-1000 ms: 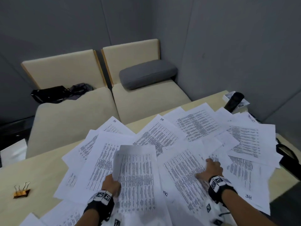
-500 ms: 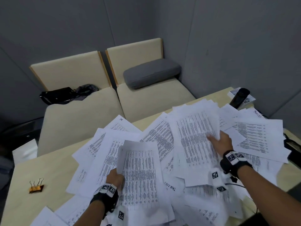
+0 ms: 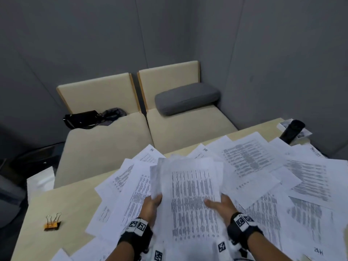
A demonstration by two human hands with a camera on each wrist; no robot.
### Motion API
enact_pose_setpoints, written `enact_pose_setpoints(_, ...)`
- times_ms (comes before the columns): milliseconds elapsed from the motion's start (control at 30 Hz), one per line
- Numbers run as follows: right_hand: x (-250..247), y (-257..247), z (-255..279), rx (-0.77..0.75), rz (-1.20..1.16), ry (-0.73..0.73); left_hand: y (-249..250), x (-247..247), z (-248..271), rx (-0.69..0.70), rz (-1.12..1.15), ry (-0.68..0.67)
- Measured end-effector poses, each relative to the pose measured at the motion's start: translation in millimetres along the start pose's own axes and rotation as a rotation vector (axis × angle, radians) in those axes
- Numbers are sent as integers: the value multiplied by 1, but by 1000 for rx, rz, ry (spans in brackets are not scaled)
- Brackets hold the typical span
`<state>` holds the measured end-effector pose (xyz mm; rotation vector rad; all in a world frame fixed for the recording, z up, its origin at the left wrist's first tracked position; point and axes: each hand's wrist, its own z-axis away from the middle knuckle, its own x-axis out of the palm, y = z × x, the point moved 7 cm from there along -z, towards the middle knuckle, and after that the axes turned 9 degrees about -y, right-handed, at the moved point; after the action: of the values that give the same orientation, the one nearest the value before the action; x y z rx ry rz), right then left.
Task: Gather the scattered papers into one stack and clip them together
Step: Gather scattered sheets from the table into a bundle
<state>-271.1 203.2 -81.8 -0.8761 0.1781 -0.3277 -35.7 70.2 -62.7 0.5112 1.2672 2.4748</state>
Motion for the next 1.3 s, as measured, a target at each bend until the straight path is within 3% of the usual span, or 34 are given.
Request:
enact_pose_setpoints(133,11,-33,8,-83,-39,62,15,19,1,31,-36,-136)
enact_pose_setpoints(300,21,-95,24,-250,-85,-19,68,18,3,270,-164,45)
enact_pose_setpoints(400,26,-131,33,-301,-32,-39,98,26,6,374,-163,22)
enact_pose_setpoints(500,30,-147,40,-354,-29,-23,105,31,8,387,-61,0)
enact_pose_setpoints(567,34,-135,37,-304,-17,-52,94,31,8,358,-66,-11)
enact_pose_setpoints(733,35,-66,7,-106,307,-117,51,21,3,237,-425,-20)
enact_pose_setpoints(833,7,-38,-2,-29,456,-50,51,0,0,242,-465,85)
enact_pose_setpoints(1000,-61,-18,-9,73,425,224,55,-61,-9,168,-700,289)
enact_pose_setpoints(1133,-81,-25,-18,114,414,267,39,-105,-14,-4,-788,346)
enact_pose_setpoints(1300,-74,-23,-40,296,415,216,30,-127,-27,-82,-815,391)
